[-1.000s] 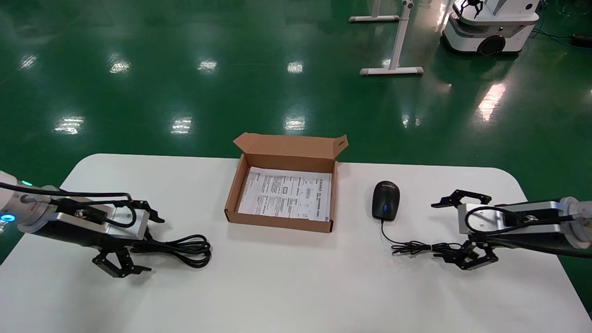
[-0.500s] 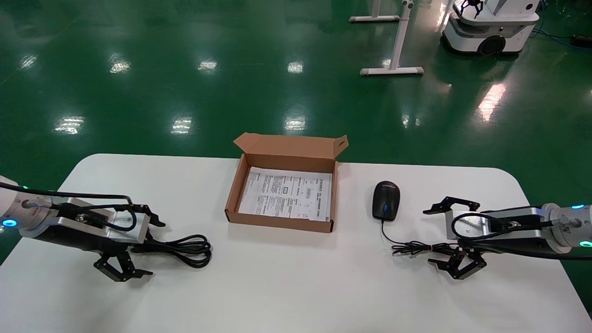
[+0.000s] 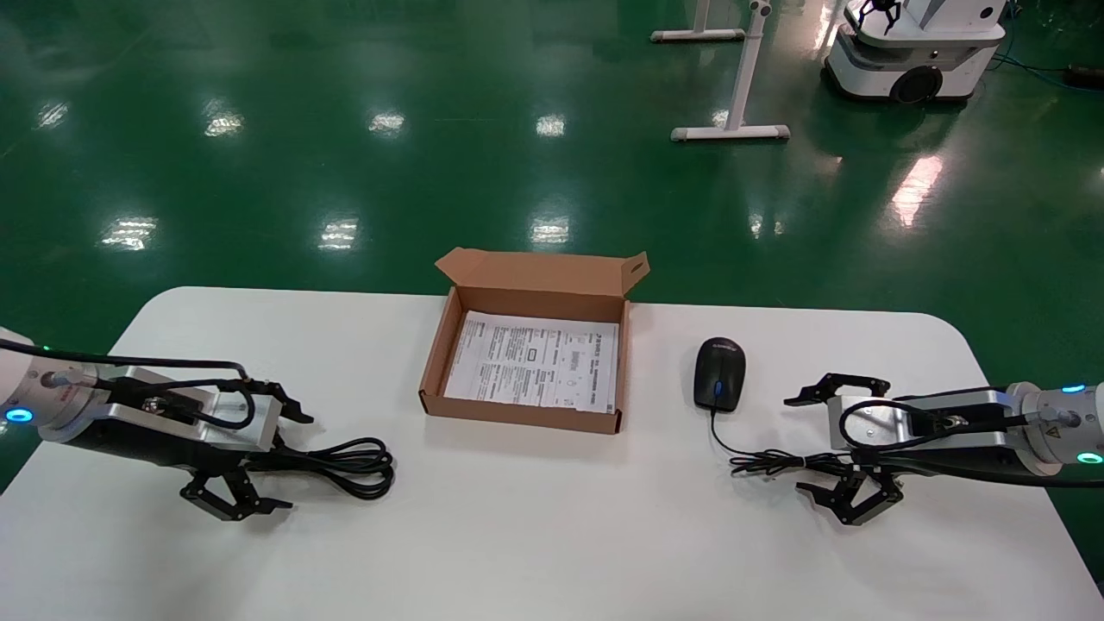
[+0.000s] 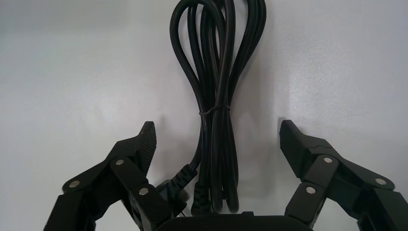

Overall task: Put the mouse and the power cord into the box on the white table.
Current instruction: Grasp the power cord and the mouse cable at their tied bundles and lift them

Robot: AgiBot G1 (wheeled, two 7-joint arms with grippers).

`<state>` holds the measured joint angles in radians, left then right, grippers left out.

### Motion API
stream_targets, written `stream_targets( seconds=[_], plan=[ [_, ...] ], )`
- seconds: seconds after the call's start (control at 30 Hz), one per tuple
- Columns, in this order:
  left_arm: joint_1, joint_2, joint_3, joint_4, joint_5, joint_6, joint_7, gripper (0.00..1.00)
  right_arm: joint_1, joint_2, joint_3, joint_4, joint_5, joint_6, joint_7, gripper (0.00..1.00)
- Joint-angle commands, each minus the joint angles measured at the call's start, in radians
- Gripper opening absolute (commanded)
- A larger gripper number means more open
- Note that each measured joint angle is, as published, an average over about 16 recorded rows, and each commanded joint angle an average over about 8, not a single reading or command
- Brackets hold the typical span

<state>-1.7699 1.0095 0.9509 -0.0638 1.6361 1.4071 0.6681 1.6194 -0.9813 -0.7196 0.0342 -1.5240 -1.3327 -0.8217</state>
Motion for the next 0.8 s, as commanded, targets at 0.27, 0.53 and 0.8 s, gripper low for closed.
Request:
stream_targets(
  seconds=[0.27,0.53,0.8],
  plan=[
    [0.0,-0.001,0.002,-0.007,0.003,0.001,-0.005,0.0,0.0,0.003,-0.001,0.005,-0.001,0.0,0.001,0.0],
    [0.0,-0.001,0.002,-0.01,0.004,0.002,-0.006,0.0,0.0,0.005,-0.001,0.008,-0.001,0.0,0.002,0.0],
    [0.0,-0.002,0.003,-0.011,0.004,0.003,-0.007,0.0,0.0,0.005,-0.001,0.009,-0.001,0.0,0.002,0.0]
  ],
)
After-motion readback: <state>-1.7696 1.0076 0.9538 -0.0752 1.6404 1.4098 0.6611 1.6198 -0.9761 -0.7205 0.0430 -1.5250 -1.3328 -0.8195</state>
